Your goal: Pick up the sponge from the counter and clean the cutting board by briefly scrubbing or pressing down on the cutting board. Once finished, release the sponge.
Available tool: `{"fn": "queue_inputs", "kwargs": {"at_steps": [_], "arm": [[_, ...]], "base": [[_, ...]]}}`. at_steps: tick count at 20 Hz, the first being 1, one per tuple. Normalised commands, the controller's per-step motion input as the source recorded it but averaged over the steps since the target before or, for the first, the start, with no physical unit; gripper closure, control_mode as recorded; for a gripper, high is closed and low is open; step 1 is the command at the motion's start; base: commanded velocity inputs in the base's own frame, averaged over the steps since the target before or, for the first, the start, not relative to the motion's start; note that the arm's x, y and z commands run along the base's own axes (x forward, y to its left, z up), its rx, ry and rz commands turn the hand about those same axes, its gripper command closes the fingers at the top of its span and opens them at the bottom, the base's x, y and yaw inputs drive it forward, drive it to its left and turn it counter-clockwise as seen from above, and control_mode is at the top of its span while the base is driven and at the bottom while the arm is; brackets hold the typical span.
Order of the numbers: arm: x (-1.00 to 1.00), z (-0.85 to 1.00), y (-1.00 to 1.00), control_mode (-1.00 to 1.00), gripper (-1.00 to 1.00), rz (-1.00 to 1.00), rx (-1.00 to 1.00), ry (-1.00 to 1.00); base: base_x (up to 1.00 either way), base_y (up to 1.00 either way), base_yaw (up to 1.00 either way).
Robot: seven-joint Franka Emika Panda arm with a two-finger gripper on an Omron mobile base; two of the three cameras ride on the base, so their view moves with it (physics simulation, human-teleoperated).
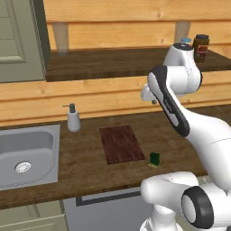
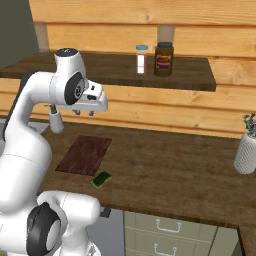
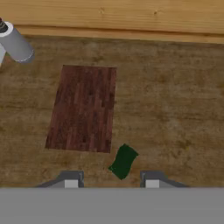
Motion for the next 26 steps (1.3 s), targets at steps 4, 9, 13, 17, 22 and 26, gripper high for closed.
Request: {"fn": "queue_inputs", "kwargs": {"at_steps": [4,9,13,17,22,26], "arm": [[-0.32,-0.46,-0.46,-1.00,-1.00,-0.11,0.05,0.03],[-0.18,-1.00,-0.29,-1.00,-1.00,-0.21,0.04,0.06],[0.03,-1.00,0.00,-1.00,-1.00,-0.22,0.04,0.16],[0.14,-1.00,0.02,-1.00,-1.00,-0.27,0.13,0.18],[0.37,-1.00,0.10,-1.00,-1.00,-0.25,0.15,0.01],[0.58,-0.99,0.29,-1.00,-1.00,0.00,-0.09,0.04]], "base": [[0.00,0.00,0.00],[0.00,0.00,0.00],[0.00,0.00,0.00],[0.00,0.00,0.00],[0.00,0.00,0.00],[0.00,0.00,0.00]]}}
